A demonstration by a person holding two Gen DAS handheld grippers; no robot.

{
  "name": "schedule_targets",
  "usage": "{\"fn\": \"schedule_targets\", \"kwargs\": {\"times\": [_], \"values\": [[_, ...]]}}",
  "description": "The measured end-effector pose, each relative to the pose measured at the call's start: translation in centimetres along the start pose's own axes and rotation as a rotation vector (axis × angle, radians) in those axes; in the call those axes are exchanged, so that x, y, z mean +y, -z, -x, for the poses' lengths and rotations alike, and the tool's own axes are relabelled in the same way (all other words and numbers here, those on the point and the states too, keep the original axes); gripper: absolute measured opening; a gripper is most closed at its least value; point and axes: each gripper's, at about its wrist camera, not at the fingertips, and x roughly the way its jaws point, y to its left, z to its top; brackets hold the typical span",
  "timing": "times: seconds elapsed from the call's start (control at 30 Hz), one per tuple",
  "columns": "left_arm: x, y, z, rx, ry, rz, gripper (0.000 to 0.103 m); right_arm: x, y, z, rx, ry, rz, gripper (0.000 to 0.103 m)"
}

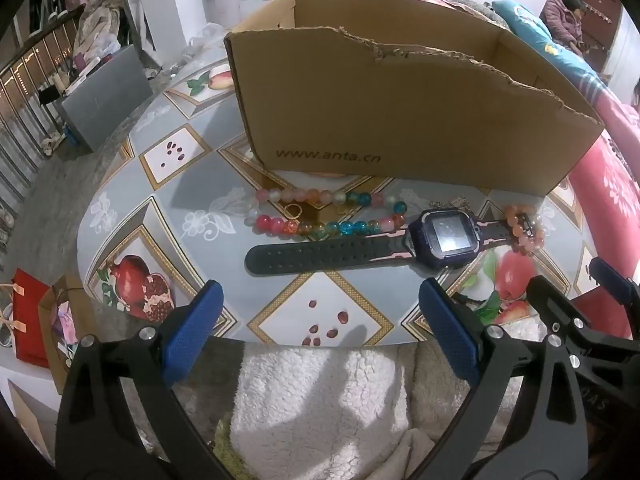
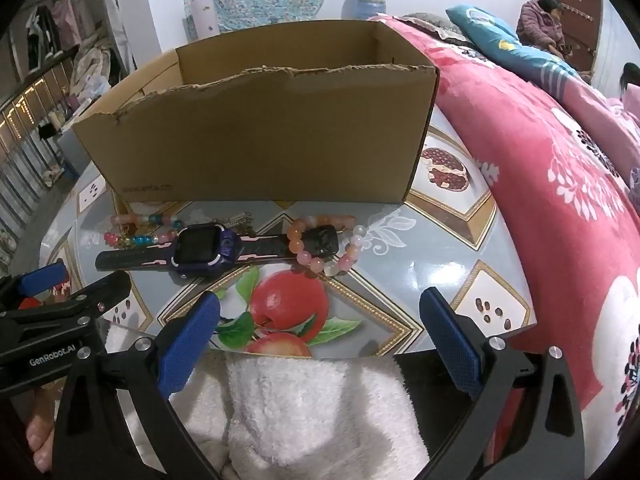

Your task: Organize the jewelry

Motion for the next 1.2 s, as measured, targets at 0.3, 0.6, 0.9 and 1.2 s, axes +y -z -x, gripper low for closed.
{"fn": "schedule_targets", "kwargs": {"times": [0.3,0.6,0.9,1.2], "values": [[-0.02,-0.02,0.00,0.000,-0.001,0.000,0.095,0.04,-0.03,0.12,-0.002,0.002,0.002,0.098],[0.00,-0.02,0.00,-0.001,0.000,0.001,0.095,-0.02,-0.15,0.20,0.000,0.001,0.001,0.098],[0.02,-0.02,0.00,0.000,0.000,0.002,0.095,0.07,-0.22,0.25,0.001,0.000,0.002,0.098],[0.02,-0.02,0.00,0.000,0.000,0.002,0.095,-0.24,-0.09,0.28,-0.001,-0.001,0.001,0.098]]}}
